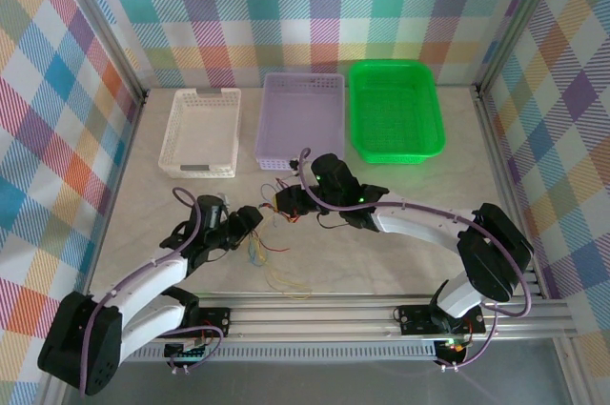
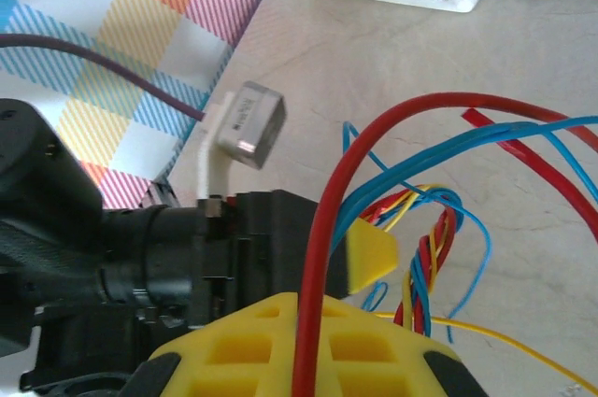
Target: Untangle the cables
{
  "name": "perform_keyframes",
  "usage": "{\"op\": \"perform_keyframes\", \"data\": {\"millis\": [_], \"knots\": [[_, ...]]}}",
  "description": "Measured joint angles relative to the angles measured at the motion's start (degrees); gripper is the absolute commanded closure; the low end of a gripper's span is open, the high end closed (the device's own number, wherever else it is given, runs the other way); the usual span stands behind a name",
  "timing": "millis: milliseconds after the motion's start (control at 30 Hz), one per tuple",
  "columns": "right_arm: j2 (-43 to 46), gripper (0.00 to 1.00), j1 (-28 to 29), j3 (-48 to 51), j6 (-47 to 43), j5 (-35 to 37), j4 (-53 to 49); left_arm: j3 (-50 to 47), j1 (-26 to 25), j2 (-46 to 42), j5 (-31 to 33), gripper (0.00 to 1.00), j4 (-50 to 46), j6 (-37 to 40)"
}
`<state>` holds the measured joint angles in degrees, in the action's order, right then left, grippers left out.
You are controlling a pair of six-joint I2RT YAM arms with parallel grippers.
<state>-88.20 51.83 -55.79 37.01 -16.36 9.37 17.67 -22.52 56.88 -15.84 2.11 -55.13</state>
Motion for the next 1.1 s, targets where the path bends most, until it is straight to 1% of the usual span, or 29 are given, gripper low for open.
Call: {"op": "perform_keyframes", "data": {"millis": [100,167,200,300,333,533,700,767,800,900,933,967,1033,1100], "knots": [[0.00,1.00,0.00,0.22,0.00,-1.49,1.36,0.00,-1.07,1.62,0.07,0.53,1.81,-0.85],[0.00,1.00,0.00,0.37,-0.02,-2.19,1.73,0.00,-1.62,2.01,0.26,0.63,2.82,-1.14],[0.00,1.00,0.00,0.48,-0.02,-2.43,1.81,0.00,-1.88,1.99,0.42,0.68,3.17,-1.14],[0.02,1.00,0.00,0.79,-0.02,-2.84,1.95,0.00,-2.25,1.66,1.09,0.93,4.11,-1.79],[0.04,1.00,0.00,0.87,-0.02,-2.82,1.95,0.02,-2.36,1.27,1.49,1.00,4.11,-1.92],[2.51,1.00,0.00,2.56,-0.48,-1.25,1.09,0.70,-2.56,-1.86,3.67,1.00,2.95,-2.10],[7.08,1.00,-0.98,3.80,-0.68,3.61,-3.58,4.57,-2.58,-2.14,5.49,1.00,-1.62,-1.88],[9.20,0.97,-1.79,4.52,-0.66,5.75,-5.68,6.93,-2.60,-2.10,6.05,1.00,-3.78,-1.66],[10.47,0.92,-2.40,5.05,-0.66,6.80,-6.73,8.31,-2.62,-2.01,6.19,1.00,-5.05,-1.62],[14.36,0.65,-3.76,7.06,-0.52,8.37,-8.92,12.55,-2.95,-1.44,6.88,1.00,-8.44,-1.44],[15.87,0.53,-4.20,7.63,-0.79,8.87,-9.97,13.90,-3.02,-1.09,7.69,1.00,-9.62,-1.42],[17.29,0.45,-4.39,8.00,-0.76,9.14,-10.91,14.93,-3.17,-0.81,8.20,1.00,-10.54,-1.42],[20.39,0.32,-4.39,8.28,-1.09,9.49,-12.61,17.53,-3.54,0.09,9.55,1.00,-13.07,-1.29],[23.61,0.24,-4.35,8.28,-1.20,9.66,-13.75,19.96,-4.44,1.03,10.67,1.00,-15.02,-0.87]]}}
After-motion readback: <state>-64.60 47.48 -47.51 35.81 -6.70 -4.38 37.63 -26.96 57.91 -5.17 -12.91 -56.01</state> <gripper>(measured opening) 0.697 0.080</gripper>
